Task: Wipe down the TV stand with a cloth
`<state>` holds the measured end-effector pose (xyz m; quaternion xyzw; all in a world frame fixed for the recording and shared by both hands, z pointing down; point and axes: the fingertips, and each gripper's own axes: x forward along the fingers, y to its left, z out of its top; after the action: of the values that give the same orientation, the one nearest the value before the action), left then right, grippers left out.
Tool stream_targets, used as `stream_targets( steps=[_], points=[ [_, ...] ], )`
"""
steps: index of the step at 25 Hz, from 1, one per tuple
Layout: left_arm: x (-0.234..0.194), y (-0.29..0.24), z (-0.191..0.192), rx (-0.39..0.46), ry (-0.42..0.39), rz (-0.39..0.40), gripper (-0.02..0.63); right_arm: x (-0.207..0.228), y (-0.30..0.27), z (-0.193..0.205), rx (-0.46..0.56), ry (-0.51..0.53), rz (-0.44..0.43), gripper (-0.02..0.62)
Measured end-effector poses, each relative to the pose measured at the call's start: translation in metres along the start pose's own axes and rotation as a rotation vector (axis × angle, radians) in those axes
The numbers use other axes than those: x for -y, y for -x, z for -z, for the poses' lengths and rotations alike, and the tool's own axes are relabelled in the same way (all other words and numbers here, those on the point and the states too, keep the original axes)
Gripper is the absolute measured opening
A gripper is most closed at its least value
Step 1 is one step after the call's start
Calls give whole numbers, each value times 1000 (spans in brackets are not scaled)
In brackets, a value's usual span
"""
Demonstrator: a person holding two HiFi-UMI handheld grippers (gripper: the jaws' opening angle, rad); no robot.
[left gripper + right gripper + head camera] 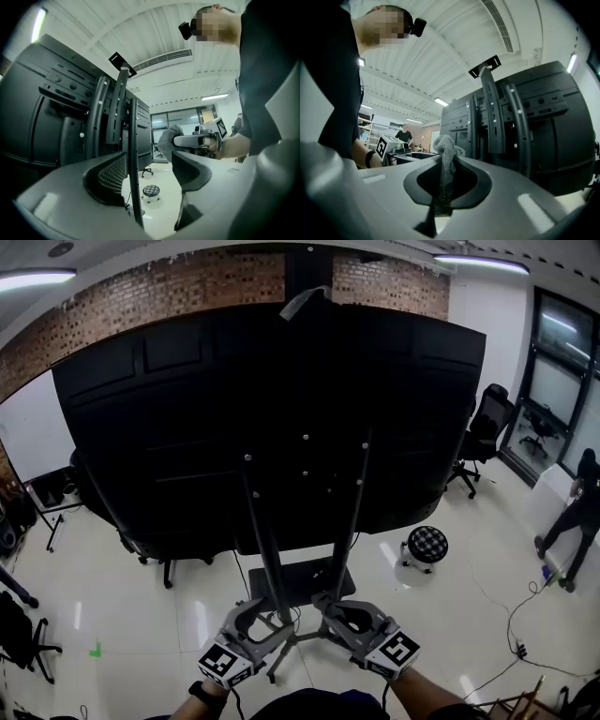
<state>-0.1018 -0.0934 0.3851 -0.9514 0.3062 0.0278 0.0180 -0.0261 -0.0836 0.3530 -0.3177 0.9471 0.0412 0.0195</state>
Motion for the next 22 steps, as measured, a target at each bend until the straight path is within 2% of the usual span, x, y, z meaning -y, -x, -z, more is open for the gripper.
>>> stream_targets(
  steps=[6, 14, 18, 22],
  points=[
    [-19, -26, -48, 55, -97, 23, 327, 27, -23, -64, 81, 160, -21, 23],
    [-34, -66, -156, 179, -296, 46, 324, 59, -50, -165, 171, 464, -51, 23],
    [-38, -85, -207, 231, -391, 42, 324, 81, -64, -206, 154, 629, -32, 23],
    [-43, -104, -243, 228, -500, 38, 324, 102, -76, -252, 160, 762, -2, 23]
  ],
)
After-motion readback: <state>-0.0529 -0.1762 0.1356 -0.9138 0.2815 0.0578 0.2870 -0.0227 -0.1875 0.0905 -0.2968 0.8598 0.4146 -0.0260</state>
